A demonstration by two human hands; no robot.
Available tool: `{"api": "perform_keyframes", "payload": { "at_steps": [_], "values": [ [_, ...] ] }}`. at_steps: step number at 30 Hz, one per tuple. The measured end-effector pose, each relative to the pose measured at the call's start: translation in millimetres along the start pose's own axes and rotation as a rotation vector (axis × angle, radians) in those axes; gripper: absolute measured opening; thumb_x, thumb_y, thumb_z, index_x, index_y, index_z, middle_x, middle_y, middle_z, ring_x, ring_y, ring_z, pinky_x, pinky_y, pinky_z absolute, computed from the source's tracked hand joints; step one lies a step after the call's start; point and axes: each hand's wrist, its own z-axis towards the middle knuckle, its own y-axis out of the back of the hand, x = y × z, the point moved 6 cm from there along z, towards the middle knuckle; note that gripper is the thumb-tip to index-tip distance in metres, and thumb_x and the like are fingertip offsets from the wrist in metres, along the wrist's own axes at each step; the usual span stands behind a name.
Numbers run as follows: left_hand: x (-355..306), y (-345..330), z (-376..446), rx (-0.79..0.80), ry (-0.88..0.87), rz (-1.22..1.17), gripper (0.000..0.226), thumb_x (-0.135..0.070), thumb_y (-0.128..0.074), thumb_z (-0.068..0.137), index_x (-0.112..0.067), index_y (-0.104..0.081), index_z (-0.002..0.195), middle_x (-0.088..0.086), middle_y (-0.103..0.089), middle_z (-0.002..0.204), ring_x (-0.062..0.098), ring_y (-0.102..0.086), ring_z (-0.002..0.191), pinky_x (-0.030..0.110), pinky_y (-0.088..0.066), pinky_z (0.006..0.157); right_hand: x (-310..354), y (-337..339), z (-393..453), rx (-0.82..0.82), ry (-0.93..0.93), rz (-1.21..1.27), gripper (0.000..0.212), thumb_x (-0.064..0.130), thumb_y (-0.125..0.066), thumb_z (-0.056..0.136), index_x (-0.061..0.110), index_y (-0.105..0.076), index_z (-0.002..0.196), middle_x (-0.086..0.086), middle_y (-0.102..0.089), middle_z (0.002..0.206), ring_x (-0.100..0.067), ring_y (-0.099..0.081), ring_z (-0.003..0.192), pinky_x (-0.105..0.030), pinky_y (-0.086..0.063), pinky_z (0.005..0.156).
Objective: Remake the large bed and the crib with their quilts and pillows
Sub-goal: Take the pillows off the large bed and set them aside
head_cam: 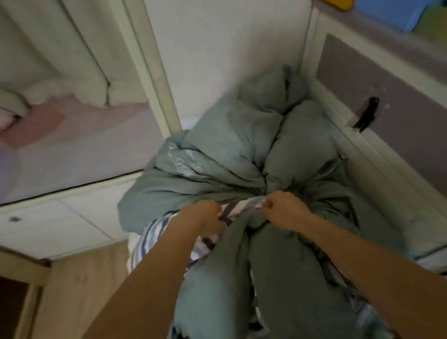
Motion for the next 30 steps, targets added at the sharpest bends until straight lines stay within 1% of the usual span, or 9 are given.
{"api": "perform_keyframes", "payload": {
  "at_steps": [2,5,7,10,16,19,23,26,30],
  "values": [
    [20,22,-59,-0.068,0.103,-0.026,0.050,-0.039,-0.051,0.094,-0.019,-0.045,0.139,0.007,-0.046,0.143,0.027,-0.045,0.128,0.036,-0.037,0.103,55,5,-25,0.101,0.175,-0.094,0.031,0.020,-0.049,0.094,0.014,-0.050,0.064,-0.007,-0.057,0.073,-0.023,-0.051,0.071,-0.028,-0.034,0.053],
    [49,37,-139,-0.184,0.262,-0.091,0.050,-0.038,-0.050,0.095,-0.022,-0.042,0.141,0.004,-0.046,0.143,0.024,-0.045,0.129,0.034,-0.037,0.103,127,1,-53,0.130,0.417,-0.198,0.022,0.022,-0.051,0.092,0.007,-0.065,0.097,-0.015,-0.066,0.108,-0.031,-0.060,0.100,-0.028,-0.043,0.074],
    [67,29,-203,-0.254,0.406,-0.170,0.049,-0.037,-0.048,0.095,-0.025,-0.040,0.142,0.002,-0.047,0.142,0.022,-0.046,0.128,0.034,-0.038,0.103,177,-9,-79,0.171,0.583,-0.239,0.023,0.020,-0.051,0.091,0.005,-0.066,0.101,-0.017,-0.066,0.110,-0.032,-0.060,0.104,-0.031,-0.047,0.081],
    [83,3,-314,-0.327,0.602,-0.259,0.047,-0.032,-0.048,0.097,-0.023,-0.040,0.142,0.000,-0.048,0.140,0.021,-0.048,0.125,0.033,-0.040,0.101,249,-39,-138,0.199,0.790,-0.243,0.015,0.013,-0.052,0.089,0.006,-0.065,0.088,-0.018,-0.067,0.103,-0.034,-0.061,0.099,-0.031,-0.047,0.076],
    [87,-89,-570,-0.450,1.112,-0.321,0.036,-0.029,-0.048,0.092,-0.020,-0.055,0.127,0.002,-0.060,0.123,0.025,-0.058,0.111,0.033,-0.049,0.089,366,-131,-344,0.386,1.230,-0.273,0.020,0.016,-0.051,0.091,0.015,-0.070,0.096,-0.006,-0.069,0.101,-0.026,-0.063,0.098,-0.033,-0.051,0.083],
    [48,-152,-703,-0.518,1.365,-0.341,0.030,-0.026,-0.046,0.092,-0.021,-0.057,0.120,0.001,-0.062,0.118,0.026,-0.060,0.107,0.029,-0.046,0.083,386,-182,-481,0.522,1.457,-0.293,0.018,0.016,-0.053,0.089,0.014,-0.071,0.090,-0.007,-0.071,0.094,-0.026,-0.064,0.092,-0.033,-0.052,0.080],
    [-12,-220,-823,-0.590,1.607,-0.392,0.037,-0.028,-0.046,0.093,-0.028,-0.053,0.130,-0.007,-0.063,0.121,0.021,-0.058,0.112,0.028,-0.045,0.087,378,-219,-617,0.626,1.663,-0.364,0.018,0.015,-0.053,0.087,0.012,-0.070,0.088,-0.006,-0.072,0.091,-0.024,-0.067,0.087,-0.031,-0.053,0.078],
    [-81,-285,-913,-0.551,1.803,-0.448,0.037,-0.028,-0.047,0.094,-0.028,-0.053,0.130,-0.009,-0.062,0.122,0.018,-0.056,0.114,0.026,-0.043,0.085,354,-249,-732,0.716,1.792,-0.393,0.013,0.016,-0.053,0.084,0.021,-0.063,0.077,-0.006,-0.072,0.090,-0.024,-0.068,0.086,-0.031,-0.054,0.076],
    [-148,-352,-994,-0.492,1.937,-0.526,0.037,-0.028,-0.049,0.093,-0.026,-0.054,0.130,-0.006,-0.059,0.125,0.019,-0.056,0.114,0.029,-0.044,0.087,310,-275,-848,0.814,1.897,-0.413,0.015,0.016,-0.051,0.084,0.020,-0.065,0.080,-0.003,-0.067,0.080,-0.024,-0.068,0.083,-0.034,-0.055,0.077]
  ]
}}
